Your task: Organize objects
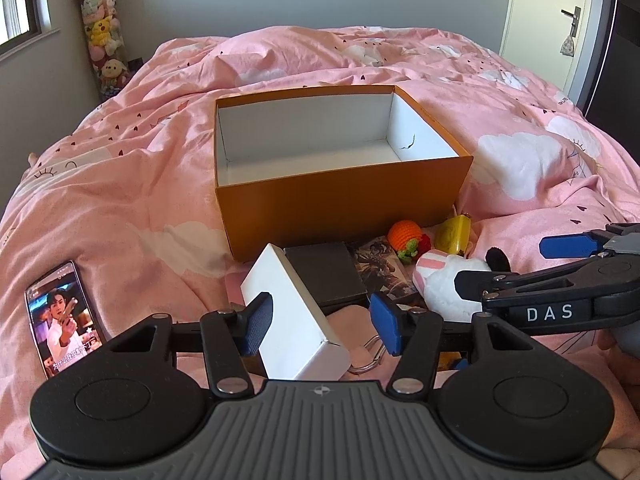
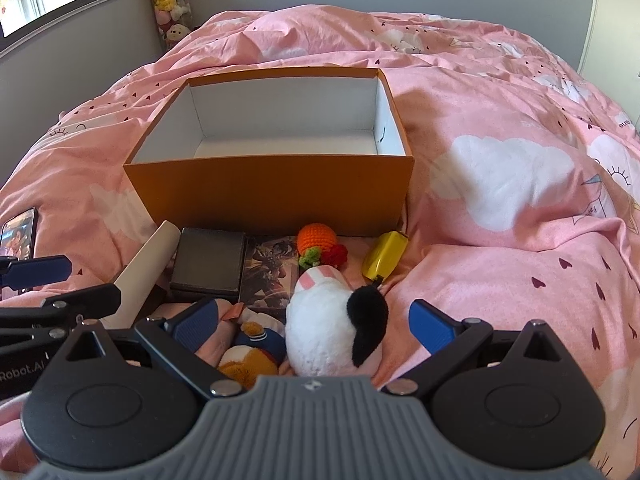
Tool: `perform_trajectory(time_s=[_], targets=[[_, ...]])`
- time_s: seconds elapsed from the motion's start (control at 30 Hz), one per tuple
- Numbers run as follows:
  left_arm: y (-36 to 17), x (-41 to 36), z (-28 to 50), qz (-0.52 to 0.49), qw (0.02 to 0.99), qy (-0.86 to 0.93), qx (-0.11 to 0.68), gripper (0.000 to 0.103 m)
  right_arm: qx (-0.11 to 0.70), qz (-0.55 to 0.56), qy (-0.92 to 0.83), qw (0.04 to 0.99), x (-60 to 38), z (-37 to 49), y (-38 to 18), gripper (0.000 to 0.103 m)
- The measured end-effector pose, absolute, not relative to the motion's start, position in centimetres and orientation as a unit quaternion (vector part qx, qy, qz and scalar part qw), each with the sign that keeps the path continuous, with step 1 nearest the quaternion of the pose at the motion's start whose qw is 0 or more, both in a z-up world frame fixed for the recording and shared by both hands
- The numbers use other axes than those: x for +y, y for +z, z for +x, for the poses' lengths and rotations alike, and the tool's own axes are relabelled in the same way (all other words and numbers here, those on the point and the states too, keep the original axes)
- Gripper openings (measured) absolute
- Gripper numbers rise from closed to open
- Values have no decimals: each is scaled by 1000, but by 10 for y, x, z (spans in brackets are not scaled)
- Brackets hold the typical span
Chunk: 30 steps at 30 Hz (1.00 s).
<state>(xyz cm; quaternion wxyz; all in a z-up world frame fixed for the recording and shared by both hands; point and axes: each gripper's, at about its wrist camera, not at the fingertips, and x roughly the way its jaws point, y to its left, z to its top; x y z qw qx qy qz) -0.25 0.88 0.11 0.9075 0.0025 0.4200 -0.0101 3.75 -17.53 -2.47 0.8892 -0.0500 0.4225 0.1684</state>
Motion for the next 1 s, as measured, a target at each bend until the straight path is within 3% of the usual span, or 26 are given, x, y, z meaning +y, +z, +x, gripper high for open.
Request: perform_trajectory(time_s=[0.43,1.0], targets=[[-8,28,43,-49,876,-1,480,64,422,-123,255,861,-145,58,-28,55],[-49,30,104,3,803,-11,596,64,440,-188,293,828,-111,104,-51,53]])
